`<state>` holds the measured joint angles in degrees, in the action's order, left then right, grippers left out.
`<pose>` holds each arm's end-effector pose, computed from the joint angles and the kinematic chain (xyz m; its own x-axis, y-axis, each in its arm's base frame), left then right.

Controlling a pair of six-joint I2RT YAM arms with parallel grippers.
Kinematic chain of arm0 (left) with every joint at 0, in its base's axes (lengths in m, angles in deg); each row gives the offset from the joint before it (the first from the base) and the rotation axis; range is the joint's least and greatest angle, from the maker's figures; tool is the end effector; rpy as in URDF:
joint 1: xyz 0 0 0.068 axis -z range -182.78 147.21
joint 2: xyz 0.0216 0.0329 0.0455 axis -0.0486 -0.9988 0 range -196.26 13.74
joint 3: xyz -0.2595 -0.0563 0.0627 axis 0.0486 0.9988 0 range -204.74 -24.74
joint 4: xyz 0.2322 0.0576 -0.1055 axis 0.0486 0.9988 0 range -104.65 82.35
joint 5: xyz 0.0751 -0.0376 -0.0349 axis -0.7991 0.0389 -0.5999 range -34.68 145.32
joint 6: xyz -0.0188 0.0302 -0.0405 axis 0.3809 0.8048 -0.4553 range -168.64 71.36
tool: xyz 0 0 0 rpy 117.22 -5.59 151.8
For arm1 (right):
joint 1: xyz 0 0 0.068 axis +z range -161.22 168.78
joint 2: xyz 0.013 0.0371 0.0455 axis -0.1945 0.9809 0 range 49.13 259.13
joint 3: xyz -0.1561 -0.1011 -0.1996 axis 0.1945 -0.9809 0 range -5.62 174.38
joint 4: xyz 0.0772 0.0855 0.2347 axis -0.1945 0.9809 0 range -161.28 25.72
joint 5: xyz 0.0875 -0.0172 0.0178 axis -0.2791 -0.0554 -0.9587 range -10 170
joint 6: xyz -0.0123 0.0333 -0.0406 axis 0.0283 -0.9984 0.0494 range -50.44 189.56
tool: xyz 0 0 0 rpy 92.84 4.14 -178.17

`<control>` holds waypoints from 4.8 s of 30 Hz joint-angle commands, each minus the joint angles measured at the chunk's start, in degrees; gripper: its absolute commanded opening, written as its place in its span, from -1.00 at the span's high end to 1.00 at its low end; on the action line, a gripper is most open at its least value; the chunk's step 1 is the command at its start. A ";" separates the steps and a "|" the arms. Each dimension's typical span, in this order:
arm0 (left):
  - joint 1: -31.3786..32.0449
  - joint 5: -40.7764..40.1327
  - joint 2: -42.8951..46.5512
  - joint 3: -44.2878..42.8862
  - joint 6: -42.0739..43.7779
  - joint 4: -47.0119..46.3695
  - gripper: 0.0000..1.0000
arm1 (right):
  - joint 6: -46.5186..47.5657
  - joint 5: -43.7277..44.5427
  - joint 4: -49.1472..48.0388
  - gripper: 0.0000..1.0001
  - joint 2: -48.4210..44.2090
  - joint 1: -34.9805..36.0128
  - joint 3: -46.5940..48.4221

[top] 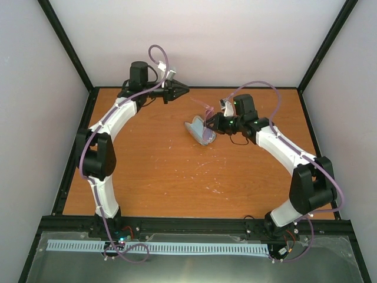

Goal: Organize the sunglasses
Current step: Fold the sunglasses, then move the sunglasses case at the center of the board, then place the sunglasses in the sunglasses case.

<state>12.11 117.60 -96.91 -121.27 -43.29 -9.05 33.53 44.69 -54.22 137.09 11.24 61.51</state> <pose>0.4273 -0.1463 0.3284 -0.2385 0.1084 -0.9651 0.9512 0.2262 -0.2097 0.3085 0.1498 0.2830 -0.8903 0.1514 -0.4294 -0.2592 0.6070 0.7513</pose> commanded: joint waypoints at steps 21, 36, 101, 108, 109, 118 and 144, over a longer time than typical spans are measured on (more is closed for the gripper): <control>6.70 7.61 1.55 7.21 3.05 7.04 0.71 | -1.04 -3.37 -4.36 0.89 5.82 0.74 10.53; -0.63 -3.24 4.39 9.20 5.51 8.08 0.68 | 3.68 6.80 -0.53 0.95 6.37 -7.53 4.41; 4.79 -22.21 -22.52 -8.54 9.38 34.79 0.74 | 29.11 7.67 14.90 0.94 23.26 -9.04 21.99; 4.55 -27.09 -17.67 0.00 8.80 28.95 0.48 | 37.14 7.91 19.95 0.94 25.83 -5.26 26.94; 4.41 -27.43 -17.29 0.41 8.18 28.15 0.41 | 37.93 8.67 21.12 0.94 26.71 -4.64 28.11; 4.00 -25.06 -18.99 -3.82 6.05 27.85 0.49 | 37.85 9.91 28.56 0.94 34.38 -2.10 35.52; 4.13 -23.00 -20.05 -8.15 4.11 27.67 0.50 | 37.08 20.38 39.47 0.89 46.57 -0.75 47.43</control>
<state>16.33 93.36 -116.54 -127.24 -38.25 19.39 70.75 61.47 -17.53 182.47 10.21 106.29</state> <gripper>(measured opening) 0.249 0.109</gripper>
